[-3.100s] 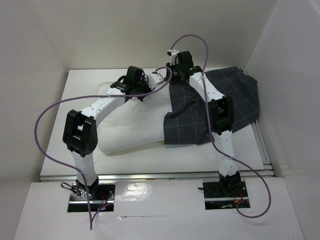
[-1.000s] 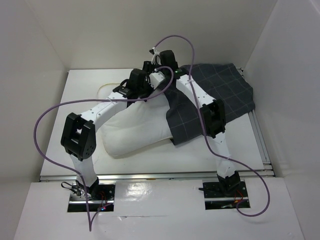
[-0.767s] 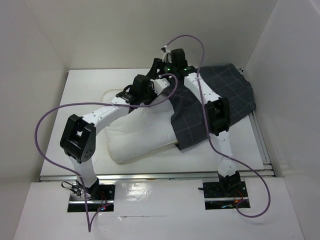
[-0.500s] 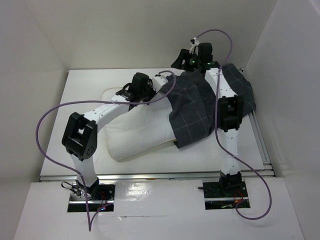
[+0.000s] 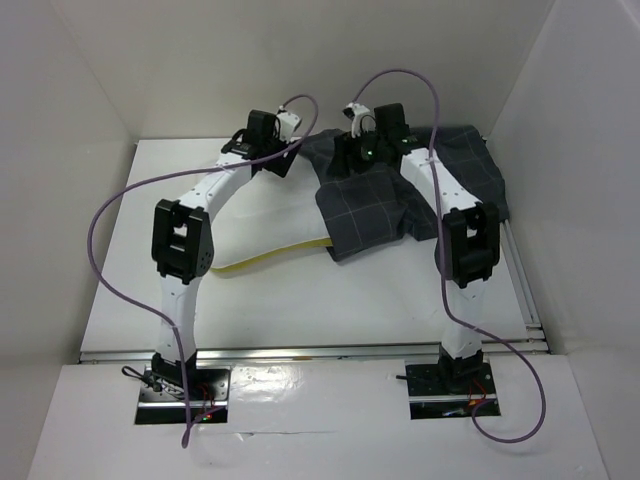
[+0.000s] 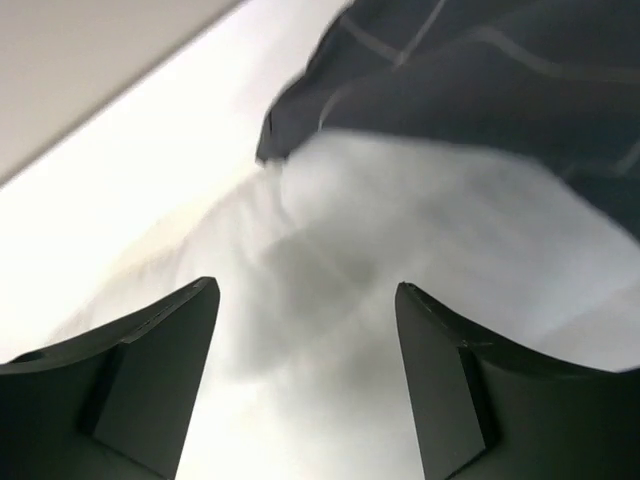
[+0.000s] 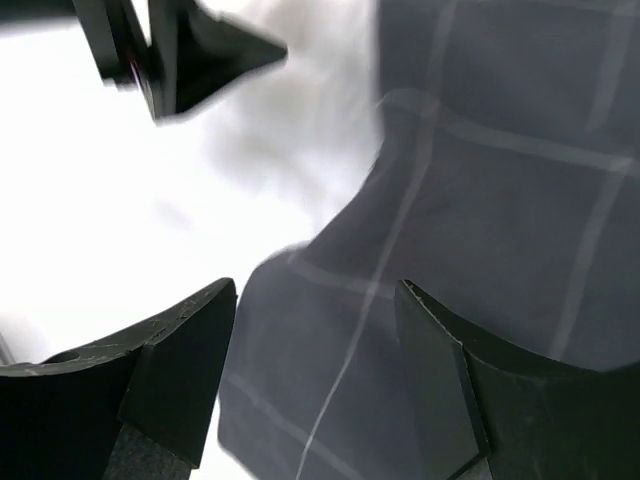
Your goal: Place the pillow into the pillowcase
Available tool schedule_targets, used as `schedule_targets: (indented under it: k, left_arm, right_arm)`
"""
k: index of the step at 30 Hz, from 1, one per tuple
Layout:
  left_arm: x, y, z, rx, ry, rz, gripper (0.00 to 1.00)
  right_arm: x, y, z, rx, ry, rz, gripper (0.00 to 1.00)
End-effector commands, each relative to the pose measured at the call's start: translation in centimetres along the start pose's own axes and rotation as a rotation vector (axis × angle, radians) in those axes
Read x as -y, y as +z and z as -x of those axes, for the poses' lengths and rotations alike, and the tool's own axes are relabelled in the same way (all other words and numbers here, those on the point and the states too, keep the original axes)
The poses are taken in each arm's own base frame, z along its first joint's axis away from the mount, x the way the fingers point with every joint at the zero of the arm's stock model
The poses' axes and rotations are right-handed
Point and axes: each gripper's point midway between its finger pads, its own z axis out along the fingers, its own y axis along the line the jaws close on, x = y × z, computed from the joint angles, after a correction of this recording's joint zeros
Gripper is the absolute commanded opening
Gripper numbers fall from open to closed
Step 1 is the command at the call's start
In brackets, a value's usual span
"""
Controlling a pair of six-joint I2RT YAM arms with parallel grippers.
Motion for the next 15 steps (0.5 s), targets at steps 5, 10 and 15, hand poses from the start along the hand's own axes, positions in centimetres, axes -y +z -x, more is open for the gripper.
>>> schedule_targets:
  k: [5, 10, 15]
  left_arm:
    - [2.5, -9.8, 0.9, 0.039, 0.105, -0.175, 0.86]
    - [5.9, -17.6, -1.6, 0.039, 0.365, -0.414, 0.88]
    - [8.7, -20.1, -5.9, -0.008, 0.536, -0.493, 0.97]
  right_arm:
    - [-2.7, -5.4, -2.7, -0.039, -0.207, 0.023, 0.72]
    - [-1.8, -7.7, -7.2, -0.059, -0.294, -0.061, 0.72]
    - [-0.6, -9.1, -8.0, -0.050, -0.315, -0.130, 0.72]
